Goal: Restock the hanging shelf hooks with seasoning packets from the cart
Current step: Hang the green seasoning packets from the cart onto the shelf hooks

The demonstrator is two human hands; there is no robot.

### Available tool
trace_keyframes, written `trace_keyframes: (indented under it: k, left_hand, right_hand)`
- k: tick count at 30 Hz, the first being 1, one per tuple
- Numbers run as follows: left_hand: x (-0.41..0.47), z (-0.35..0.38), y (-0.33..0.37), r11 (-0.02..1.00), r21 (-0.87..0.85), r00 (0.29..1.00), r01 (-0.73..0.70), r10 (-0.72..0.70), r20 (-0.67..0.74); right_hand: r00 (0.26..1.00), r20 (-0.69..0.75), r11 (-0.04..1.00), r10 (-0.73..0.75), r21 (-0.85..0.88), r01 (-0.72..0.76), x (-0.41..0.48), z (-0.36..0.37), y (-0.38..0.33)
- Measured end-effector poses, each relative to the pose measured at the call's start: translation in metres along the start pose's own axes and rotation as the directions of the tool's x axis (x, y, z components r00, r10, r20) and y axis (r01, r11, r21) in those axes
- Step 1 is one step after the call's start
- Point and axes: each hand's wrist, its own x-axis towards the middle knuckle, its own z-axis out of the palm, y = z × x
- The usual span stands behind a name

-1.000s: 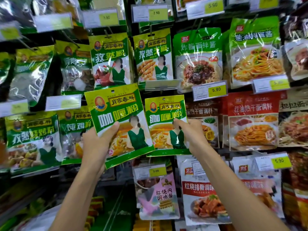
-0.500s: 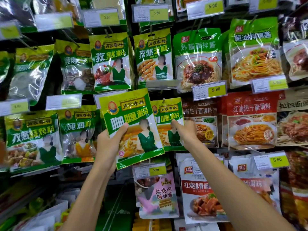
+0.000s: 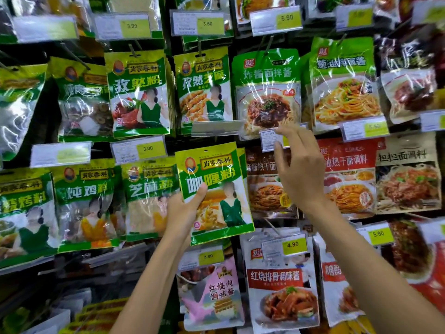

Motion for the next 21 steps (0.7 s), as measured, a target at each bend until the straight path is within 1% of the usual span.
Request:
trace_keyframes:
  k: [2,4,6,9,13,18,21]
  left_hand:
    - [0.004,0.008,-0.001,1.000,-0.019,1.000,0.010,-0.010,0.013]
    - [0.009,0.011,-0.005,1.000,-0.004,1.000,-0.011,0.011,0.011]
    - [0.014,0.013,-0.009,1.000,0.017,1.000,-0.010,0.009,0.014]
    - [0.019,0.016,-0.014,1.000,0.019,1.000,-0.006,0.006,0.026]
    - [0.020,0.018,-0.019,0.999,0.025,0.997,-0.038,0.036,0.063]
    - [0.022,0.014,-0.025,1.000,0.000,0.999,-0.031,0.031,0.036]
    - [0.021,0.014,-0.020,1.000,0.012,0.999,-0.018,0.017,0.050]
  right_hand:
    - [0.996,0.064,0.996,-0.055,-0.068,0.059,0.011,0.009,0.009]
    - [0.988,0.141,0.991,-0.061,-0.113,0.077,0.015,0.019,0.019]
    - [0.981,0.186,0.986,-0.054,-0.144,0.081,0.014,0.027,0.027]
    - [0.983,0.169,0.980,-0.074,-0.168,0.103,0.011,0.035,0.035]
    - [0.988,0.125,0.980,-0.091,-0.167,0.112,0.011,0.037,0.035]
    - [0.994,0.100,0.986,-0.047,-0.157,0.063,0.011,0.034,0.034]
    - [0.995,0.093,0.985,-0.032,-0.165,0.047,0.010,0.032,0.035]
